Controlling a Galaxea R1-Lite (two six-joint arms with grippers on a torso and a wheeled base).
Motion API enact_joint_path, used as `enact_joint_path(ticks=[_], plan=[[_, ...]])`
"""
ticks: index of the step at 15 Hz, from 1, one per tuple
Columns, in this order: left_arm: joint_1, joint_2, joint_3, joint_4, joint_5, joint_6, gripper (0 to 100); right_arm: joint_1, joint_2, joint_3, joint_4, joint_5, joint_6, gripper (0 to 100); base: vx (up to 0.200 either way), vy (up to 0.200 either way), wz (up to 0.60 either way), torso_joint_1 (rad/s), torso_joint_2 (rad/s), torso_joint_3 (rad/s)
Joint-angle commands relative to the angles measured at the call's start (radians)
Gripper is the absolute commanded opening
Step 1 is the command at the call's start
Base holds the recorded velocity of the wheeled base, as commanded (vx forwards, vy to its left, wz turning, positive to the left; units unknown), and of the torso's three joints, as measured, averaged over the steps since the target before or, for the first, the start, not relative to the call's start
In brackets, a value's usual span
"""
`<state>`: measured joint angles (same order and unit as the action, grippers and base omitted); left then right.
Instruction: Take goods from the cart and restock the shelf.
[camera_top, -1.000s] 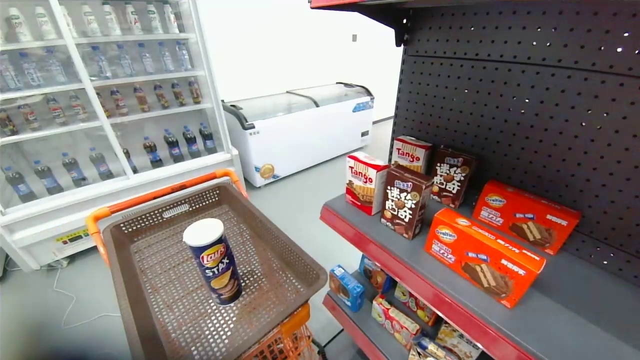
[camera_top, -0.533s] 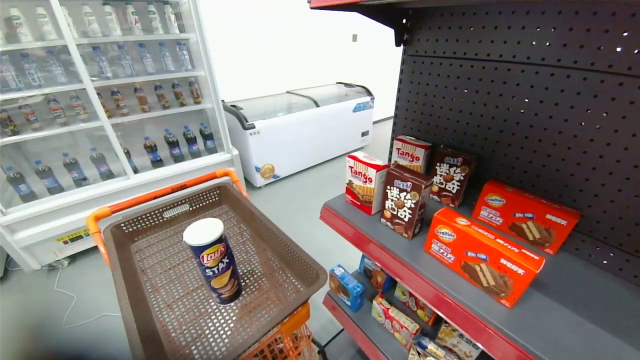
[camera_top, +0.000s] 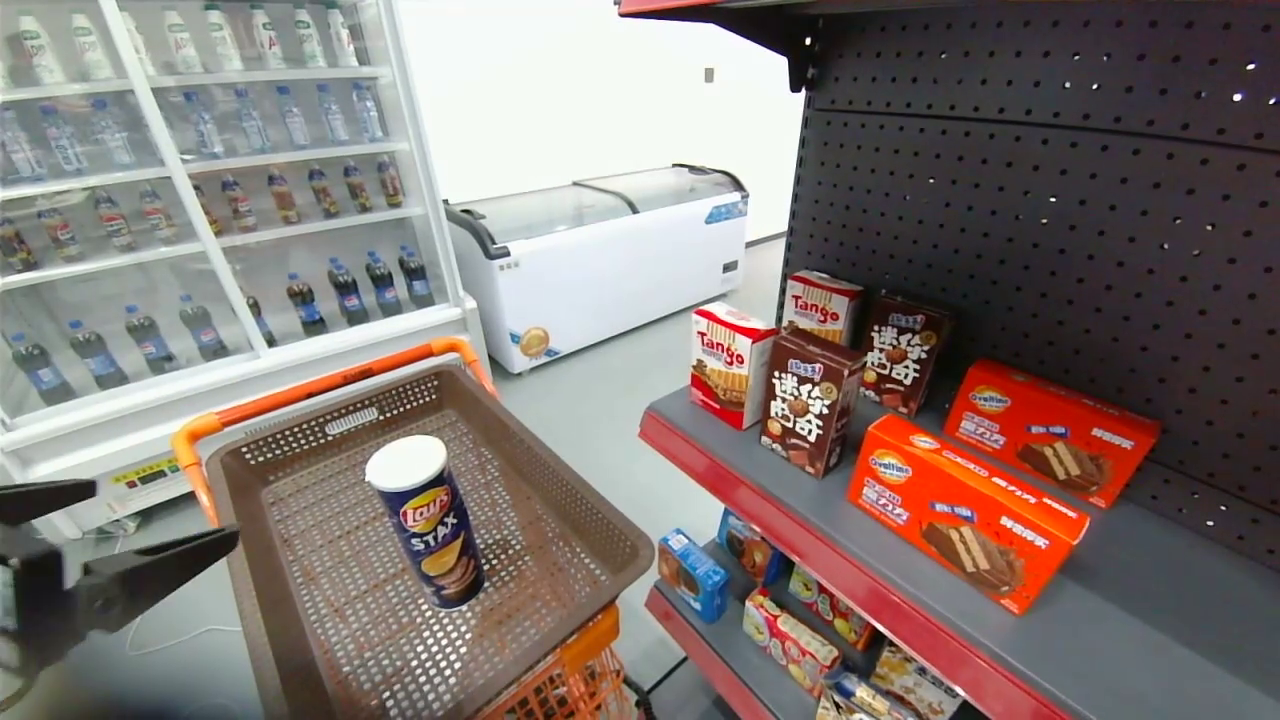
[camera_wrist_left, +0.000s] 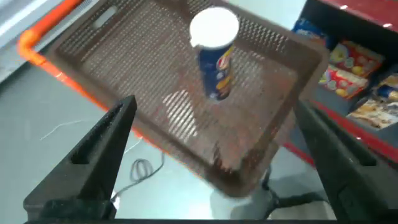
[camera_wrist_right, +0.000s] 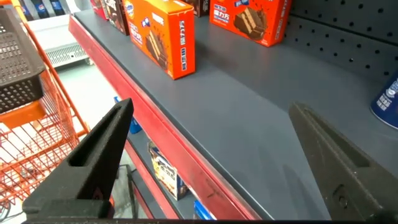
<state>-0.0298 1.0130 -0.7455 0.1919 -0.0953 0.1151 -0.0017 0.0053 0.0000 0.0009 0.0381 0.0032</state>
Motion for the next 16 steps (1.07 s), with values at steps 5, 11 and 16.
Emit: enact_joint_path(ticks=[5,11,16], plan=[[0.073,0.368,0.249,-0.5,-0.067,0.0,100,0.0,0.001,0.0,0.001,0.0,0.0,100,0.0,0.0,0.0,0.0,0.0,0.0],[0.053,0.618,0.282,-0.79,-0.09,-0.008,100,0.0,0.001,0.0,0.001,0.0,0.0,100,0.0,0.0,0.0,0.0,0.0,0.0],[0.034,0.733,0.308,-0.91,-0.092,-0.005,100,0.0,0.001,0.0,0.001,0.0,0.0,100,0.0,0.0,0.0,0.0,0.0,0.0]])
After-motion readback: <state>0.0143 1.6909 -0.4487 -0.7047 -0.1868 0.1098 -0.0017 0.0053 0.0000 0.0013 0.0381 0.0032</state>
